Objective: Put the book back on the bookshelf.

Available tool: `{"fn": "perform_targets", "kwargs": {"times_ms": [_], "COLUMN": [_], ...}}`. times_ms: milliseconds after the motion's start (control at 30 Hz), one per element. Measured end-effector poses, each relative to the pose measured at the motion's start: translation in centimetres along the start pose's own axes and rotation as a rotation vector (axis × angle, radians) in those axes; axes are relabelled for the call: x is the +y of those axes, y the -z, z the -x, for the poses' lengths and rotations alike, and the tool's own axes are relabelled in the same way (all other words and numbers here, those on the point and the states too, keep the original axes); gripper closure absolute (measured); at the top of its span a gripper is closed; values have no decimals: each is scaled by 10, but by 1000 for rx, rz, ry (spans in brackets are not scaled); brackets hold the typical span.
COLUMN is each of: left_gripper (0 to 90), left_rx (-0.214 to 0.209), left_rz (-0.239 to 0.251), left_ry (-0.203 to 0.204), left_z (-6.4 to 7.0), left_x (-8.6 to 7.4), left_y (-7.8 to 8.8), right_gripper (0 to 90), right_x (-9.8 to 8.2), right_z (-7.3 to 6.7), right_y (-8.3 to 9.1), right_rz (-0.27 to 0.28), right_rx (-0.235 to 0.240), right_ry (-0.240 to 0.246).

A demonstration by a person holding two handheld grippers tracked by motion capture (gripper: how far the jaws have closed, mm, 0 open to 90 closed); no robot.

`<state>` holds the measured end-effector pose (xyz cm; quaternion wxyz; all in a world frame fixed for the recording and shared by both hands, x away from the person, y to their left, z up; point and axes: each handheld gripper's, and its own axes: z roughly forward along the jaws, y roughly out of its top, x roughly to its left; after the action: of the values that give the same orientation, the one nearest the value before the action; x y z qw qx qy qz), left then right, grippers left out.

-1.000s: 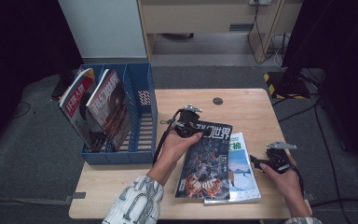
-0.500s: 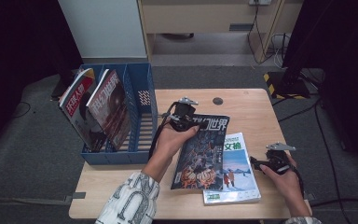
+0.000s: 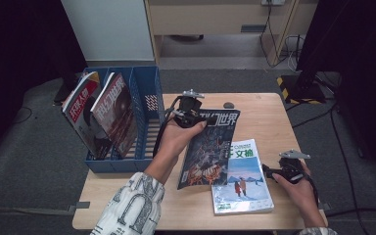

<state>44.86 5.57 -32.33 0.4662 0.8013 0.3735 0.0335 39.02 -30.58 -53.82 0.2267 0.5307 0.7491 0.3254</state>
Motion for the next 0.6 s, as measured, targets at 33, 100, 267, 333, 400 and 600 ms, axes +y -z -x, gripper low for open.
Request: {"fn": "perform_targets", "kwargs": {"times_ms": [33, 100, 267, 333, 400, 600], "left_gripper": [823, 823, 823, 823, 822, 823], "left_rx": [0, 4, 17, 20, 31, 45], "left_rz": [3, 17, 42, 51, 55, 69], "left_ry": [1, 6, 5, 10, 9, 34], "left_z": [0, 0, -2, -3, -4, -16], "left_x": [2, 5, 14, 16, 18, 19], "left_y": [2, 5, 16, 20, 22, 27], "right_gripper": [135, 135, 134, 134, 134, 133], "right_x": [0, 0, 0, 0, 0, 0], "right_z": [0, 0, 0, -1, -1, -1], "right_y": [0, 0, 0, 0, 0, 0], "right_rz": [-1, 0, 0, 2, 2, 1], "right_rx": [0, 2, 0, -1, 0, -2], "right_ry": [0, -1, -2, 1, 2, -1]}}
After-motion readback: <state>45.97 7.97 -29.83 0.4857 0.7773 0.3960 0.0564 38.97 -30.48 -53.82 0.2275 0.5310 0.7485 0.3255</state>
